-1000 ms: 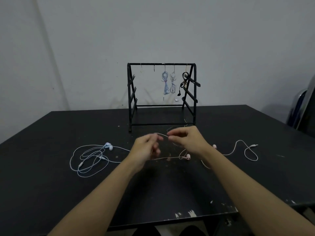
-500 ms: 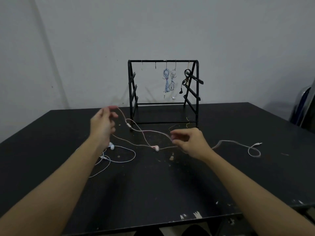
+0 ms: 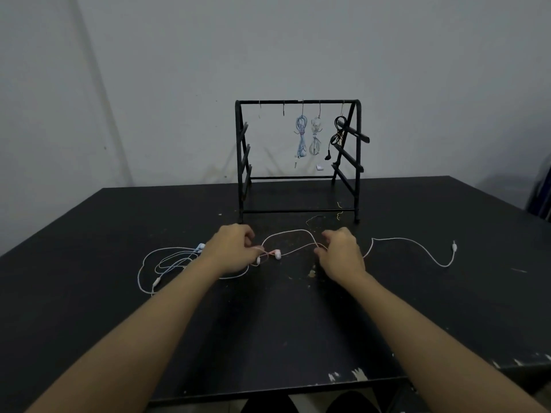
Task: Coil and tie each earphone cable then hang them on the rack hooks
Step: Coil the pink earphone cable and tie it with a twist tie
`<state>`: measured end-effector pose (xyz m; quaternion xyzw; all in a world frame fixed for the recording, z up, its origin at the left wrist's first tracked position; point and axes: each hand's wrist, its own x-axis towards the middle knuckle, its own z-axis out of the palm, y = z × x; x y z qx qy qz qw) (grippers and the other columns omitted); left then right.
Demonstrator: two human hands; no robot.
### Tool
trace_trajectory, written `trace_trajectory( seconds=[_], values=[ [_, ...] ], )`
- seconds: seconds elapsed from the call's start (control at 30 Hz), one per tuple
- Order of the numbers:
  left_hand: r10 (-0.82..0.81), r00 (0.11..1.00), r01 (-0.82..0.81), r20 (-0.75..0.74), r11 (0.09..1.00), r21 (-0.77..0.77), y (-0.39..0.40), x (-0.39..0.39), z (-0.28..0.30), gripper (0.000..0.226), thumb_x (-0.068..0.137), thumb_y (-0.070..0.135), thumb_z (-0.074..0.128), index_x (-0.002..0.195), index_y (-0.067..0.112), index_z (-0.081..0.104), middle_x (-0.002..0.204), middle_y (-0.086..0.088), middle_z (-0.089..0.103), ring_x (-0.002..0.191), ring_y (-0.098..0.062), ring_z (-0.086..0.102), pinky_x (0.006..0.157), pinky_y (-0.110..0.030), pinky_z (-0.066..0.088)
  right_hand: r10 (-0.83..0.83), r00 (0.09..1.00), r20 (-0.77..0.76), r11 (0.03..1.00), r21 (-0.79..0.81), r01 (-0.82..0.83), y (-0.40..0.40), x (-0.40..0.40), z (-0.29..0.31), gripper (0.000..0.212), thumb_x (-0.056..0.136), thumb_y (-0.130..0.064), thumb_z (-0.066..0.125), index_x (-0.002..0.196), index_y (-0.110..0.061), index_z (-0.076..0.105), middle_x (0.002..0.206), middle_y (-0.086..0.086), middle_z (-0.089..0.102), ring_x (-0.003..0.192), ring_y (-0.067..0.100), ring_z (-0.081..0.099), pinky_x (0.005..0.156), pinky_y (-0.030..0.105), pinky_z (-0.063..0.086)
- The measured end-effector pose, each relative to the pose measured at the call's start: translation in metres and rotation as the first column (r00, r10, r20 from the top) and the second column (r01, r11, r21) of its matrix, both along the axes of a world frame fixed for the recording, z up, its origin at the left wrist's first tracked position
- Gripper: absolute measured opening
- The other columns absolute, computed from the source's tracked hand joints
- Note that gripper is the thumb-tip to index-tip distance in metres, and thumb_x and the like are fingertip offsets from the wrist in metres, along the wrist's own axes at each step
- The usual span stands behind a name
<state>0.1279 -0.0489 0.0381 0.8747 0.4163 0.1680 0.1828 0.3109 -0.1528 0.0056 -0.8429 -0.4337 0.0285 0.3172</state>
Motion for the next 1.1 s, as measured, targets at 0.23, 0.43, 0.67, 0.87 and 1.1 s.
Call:
trace_trajectory(
  seconds=[0.23,0.43,0.67,0.87,1.1],
  values=[
    [-0.374,0.919,0.366,-0.123,0.927,-0.082,-0.014,0.011,0.002,0.099,0.072,0.049,0.072,0.148,0.028,0.012,0.154,0.006,0.014,0.141,-0.017,0.006,0.114,-0.049,0.017,0.365,0.928,0.075,0.925,0.086,-0.37,0.006,-0.012,0.011,0.018,0.089,-0.016,0.06,0.104,-0.013,0.072,0.102,0.004,0.068,0.092,0.013,0.058,0.083,0.021,0.046],
    [-0.181,0.978,0.143,0.1,0.941,0.306,-0.022,0.021,0.006,0.023,0.096,0.037,0.042,0.104,0.038,0.064,0.072,0.017,0.056,0.093,-0.008,0.049,0.072,-0.031,0.012,0.442,0.896,0.039,0.858,0.274,-0.435,0.011,-0.026,0.029,0.013,0.092,-0.016,0.057,0.096,-0.012,0.069,0.08,-0.008,0.061,0.073,0.002,0.055,0.066,0.011,0.039],
    [0.481,0.44,-0.413,0.759,0.858,-0.304,0.004,0.006,0.021,0.027,0.095,0.027,0.046,0.074,0.03,0.063,0.073,0.009,0.062,0.08,-0.019,0.055,0.1,-0.052,0.039,0.353,0.935,0.032,0.878,0.335,-0.342,-0.001,0.003,0.03,0.014,0.092,-0.016,0.057,0.093,-0.012,0.07,0.07,-0.008,0.059,0.063,0.001,0.053,0.061,0.013,0.04],
    [0.269,0.905,-0.317,0.331,0.943,0.103,-0.005,0.008,0.016,0.067,0.081,0.009,0.059,0.14,0.03,0.035,0.141,0.001,0.036,0.135,-0.019,0.021,0.103,-0.043,0.019,0.389,0.921,0.003,0.855,0.37,-0.362,0.0,0.001,0.037,0.014,0.091,-0.013,0.058,0.094,-0.009,0.072,0.067,-0.005,0.061,0.055,0.006,0.054,0.061,0.025,0.049],
    [-0.291,0.884,0.19,0.366,0.939,0.287,-0.027,0.032,0.016,0.03,0.091,0.011,0.054,0.12,0.015,0.063,0.104,-0.005,0.071,0.09,-0.01,0.062,0.085,-0.014,0.043,0.399,0.905,0.145,0.831,0.359,-0.424,0.012,-0.015,0.044,0.015,0.088,-0.012,0.061,0.096,-0.006,0.073,0.083,0.01,0.072,0.073,0.021,0.062,0.073,0.036,0.051]
  ],
)
